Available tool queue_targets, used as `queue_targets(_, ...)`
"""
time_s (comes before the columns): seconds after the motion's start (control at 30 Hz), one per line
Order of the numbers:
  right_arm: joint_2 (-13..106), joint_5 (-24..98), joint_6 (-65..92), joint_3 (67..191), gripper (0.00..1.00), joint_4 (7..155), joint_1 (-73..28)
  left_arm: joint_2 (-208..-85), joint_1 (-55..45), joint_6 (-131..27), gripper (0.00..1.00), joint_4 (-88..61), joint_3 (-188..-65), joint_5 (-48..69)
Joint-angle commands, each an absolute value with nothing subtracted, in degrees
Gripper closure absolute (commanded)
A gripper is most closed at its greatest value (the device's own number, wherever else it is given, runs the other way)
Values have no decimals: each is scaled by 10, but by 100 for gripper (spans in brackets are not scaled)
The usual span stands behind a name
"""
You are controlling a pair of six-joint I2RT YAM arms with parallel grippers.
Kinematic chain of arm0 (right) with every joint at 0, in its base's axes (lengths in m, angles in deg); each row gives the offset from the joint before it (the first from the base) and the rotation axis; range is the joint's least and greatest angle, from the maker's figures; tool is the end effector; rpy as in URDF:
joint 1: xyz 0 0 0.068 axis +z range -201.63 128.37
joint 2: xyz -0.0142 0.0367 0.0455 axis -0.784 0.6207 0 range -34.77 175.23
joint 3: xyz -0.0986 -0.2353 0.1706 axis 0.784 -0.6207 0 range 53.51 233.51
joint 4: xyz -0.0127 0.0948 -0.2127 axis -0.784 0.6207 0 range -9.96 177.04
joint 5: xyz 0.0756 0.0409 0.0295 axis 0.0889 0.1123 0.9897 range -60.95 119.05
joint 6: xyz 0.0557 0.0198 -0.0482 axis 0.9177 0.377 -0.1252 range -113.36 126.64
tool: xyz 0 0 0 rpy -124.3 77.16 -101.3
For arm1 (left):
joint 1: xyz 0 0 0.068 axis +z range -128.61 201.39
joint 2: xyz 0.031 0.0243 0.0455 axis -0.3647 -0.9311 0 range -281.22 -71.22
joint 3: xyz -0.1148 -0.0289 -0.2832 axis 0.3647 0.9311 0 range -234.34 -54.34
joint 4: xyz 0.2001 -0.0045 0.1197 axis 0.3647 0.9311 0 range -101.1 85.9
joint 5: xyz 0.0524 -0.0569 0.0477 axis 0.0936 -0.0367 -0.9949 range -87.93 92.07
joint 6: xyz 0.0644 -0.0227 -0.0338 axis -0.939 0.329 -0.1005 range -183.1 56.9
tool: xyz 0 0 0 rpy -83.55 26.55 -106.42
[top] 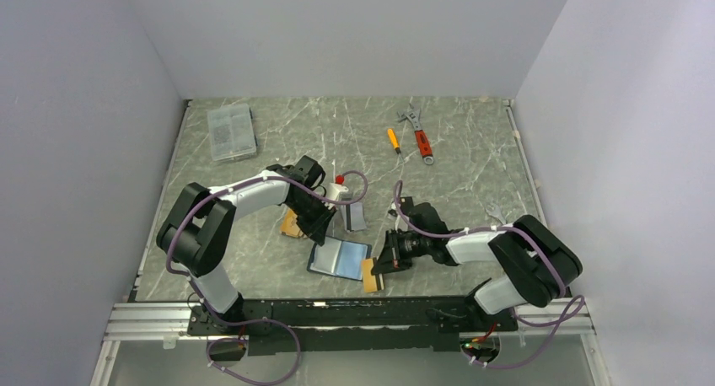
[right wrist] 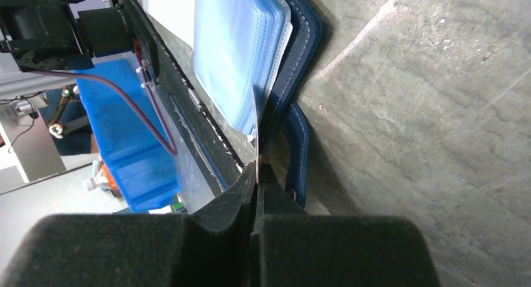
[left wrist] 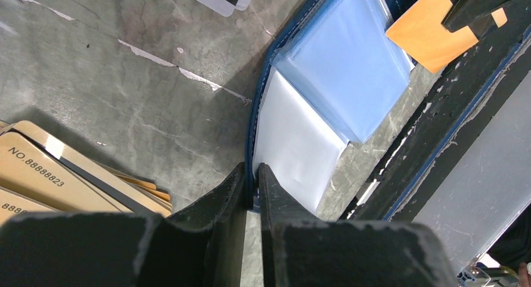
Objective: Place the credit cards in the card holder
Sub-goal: Open the card holder at the center of the board.
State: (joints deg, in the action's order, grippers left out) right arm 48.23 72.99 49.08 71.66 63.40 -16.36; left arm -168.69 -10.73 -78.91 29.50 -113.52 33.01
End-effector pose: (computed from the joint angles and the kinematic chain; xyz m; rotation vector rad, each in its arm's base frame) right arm 0.1450 0.1576 0.1518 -0.2425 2.6778 1.4713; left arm 0.2275 -0.1819 0.1972 1.2549 2.6301 -0.8382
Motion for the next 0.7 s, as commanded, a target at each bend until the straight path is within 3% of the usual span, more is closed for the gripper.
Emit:
queue_targets(0.0, 499, 724, 490, 728, 100, 612, -165, -1686, -111, -804, 83, 304, -1153, 330)
queue_targets(0.67, 533, 741, 499, 784, 100, 591, -150, -1683, -112, -811, 82, 316, -1162, 337)
